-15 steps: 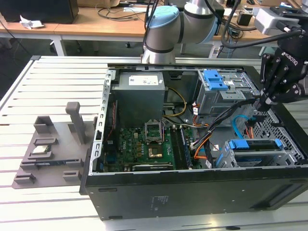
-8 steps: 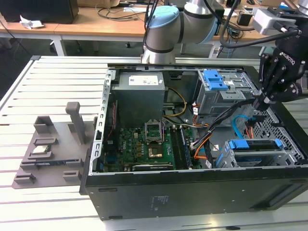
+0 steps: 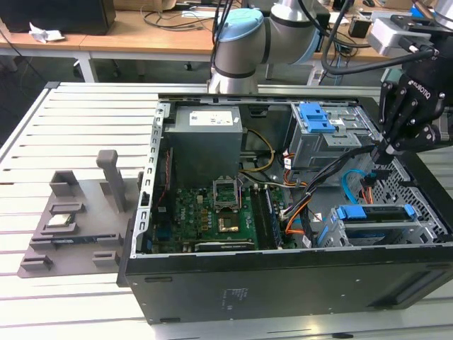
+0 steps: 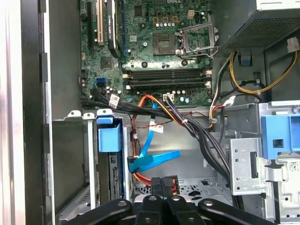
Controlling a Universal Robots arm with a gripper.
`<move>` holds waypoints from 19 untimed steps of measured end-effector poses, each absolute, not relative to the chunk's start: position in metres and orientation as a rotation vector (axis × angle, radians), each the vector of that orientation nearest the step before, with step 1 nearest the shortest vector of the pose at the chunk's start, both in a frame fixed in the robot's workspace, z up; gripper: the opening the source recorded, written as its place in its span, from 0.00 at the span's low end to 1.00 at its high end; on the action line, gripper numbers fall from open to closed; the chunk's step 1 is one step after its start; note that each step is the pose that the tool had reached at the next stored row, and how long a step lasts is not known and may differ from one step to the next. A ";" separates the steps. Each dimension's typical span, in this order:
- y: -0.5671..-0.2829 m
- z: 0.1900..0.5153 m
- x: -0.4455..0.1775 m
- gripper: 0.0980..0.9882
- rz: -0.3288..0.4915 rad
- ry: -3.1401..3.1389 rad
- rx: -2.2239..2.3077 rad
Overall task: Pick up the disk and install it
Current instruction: 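Insert the first disk wire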
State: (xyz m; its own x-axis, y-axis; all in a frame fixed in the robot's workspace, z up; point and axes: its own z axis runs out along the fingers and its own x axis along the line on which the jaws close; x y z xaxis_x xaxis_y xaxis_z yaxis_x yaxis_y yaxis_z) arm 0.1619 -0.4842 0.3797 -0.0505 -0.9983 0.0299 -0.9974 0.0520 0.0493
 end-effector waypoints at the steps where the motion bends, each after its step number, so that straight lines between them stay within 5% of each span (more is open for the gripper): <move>1: -0.484 0.379 0.162 0.01 -0.023 -2.237 2.125; 5: -0.484 0.379 0.162 0.02 -0.023 -2.237 2.125; 10: -0.484 0.379 0.163 0.23 -0.022 -2.237 2.125; 19: -0.484 0.361 0.169 0.23 -0.006 -2.230 2.117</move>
State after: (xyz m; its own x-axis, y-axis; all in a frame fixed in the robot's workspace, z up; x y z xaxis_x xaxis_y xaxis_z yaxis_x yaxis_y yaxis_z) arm 0.1688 -0.4842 0.3612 -0.0506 -0.9977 0.0458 -0.9974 0.0528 0.0485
